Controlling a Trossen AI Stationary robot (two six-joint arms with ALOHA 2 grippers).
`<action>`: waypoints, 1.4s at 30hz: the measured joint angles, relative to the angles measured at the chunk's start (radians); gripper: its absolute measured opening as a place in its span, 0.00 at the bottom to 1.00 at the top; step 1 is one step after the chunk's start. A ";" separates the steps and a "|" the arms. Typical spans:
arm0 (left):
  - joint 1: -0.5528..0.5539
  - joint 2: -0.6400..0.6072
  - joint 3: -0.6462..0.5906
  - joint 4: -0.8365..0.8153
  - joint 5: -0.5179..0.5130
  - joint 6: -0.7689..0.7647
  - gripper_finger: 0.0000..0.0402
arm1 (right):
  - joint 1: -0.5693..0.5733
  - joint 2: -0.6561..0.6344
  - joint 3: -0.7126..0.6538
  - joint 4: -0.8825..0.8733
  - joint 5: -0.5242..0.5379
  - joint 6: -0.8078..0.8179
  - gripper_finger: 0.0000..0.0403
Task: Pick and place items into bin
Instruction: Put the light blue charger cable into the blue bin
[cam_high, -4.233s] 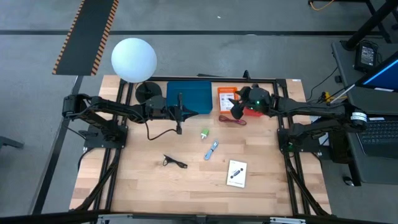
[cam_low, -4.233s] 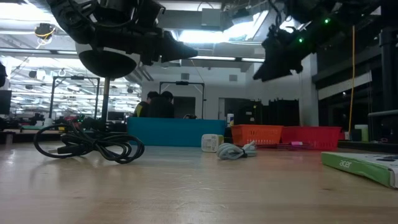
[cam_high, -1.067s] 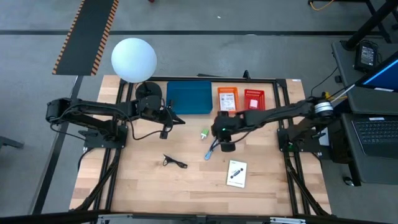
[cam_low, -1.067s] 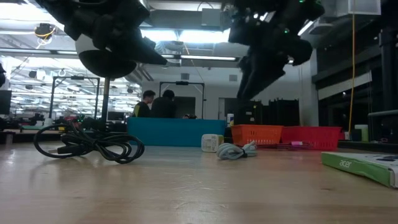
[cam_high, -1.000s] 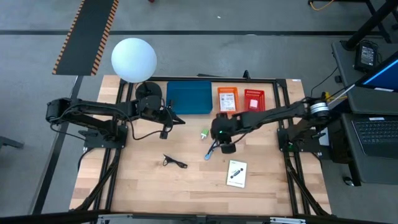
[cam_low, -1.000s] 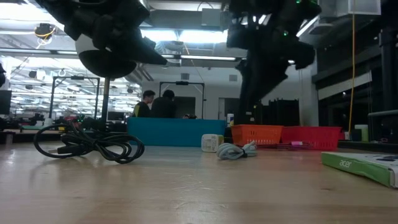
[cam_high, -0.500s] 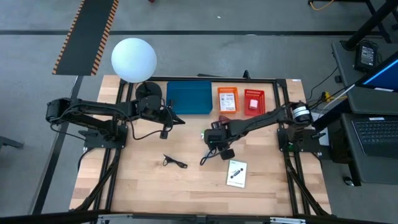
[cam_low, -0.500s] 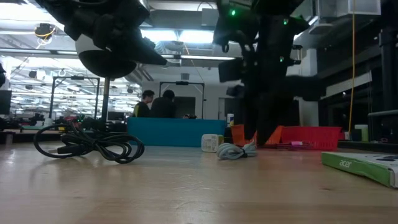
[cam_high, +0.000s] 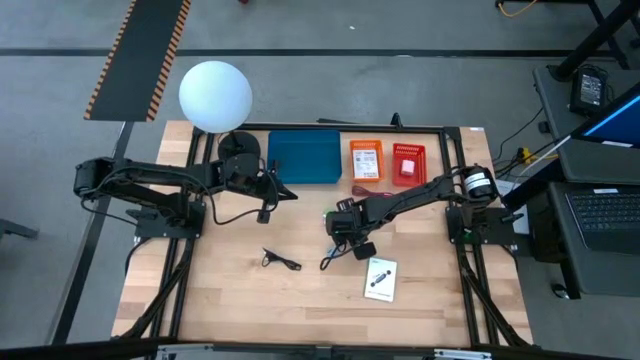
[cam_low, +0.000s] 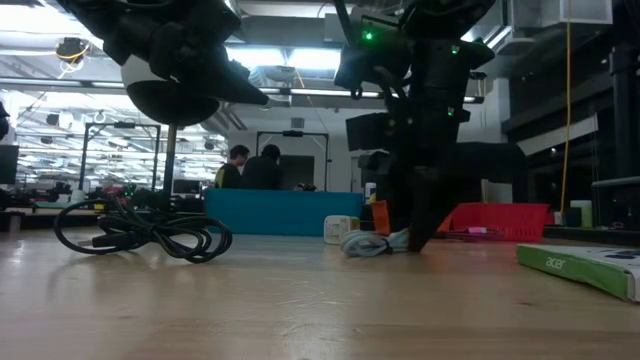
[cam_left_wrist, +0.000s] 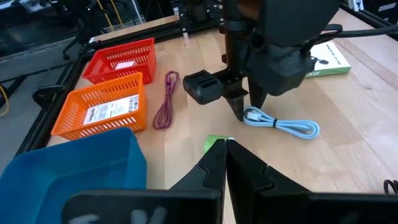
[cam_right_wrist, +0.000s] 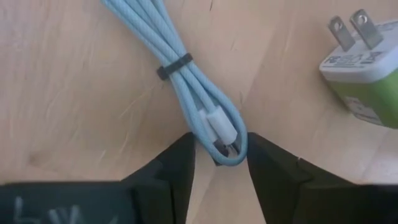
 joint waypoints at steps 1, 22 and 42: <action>0.000 0.000 0.000 0.000 0.000 0.000 0.02 | 0.000 0.000 0.000 0.001 0.000 0.000 0.34; 0.000 0.000 0.000 0.000 -0.002 0.001 0.01 | -0.017 -0.023 -0.004 -0.004 -0.102 0.007 0.00; 0.000 0.000 0.000 0.002 -0.003 0.079 0.03 | -0.144 -0.281 -0.314 0.360 -0.145 0.062 0.00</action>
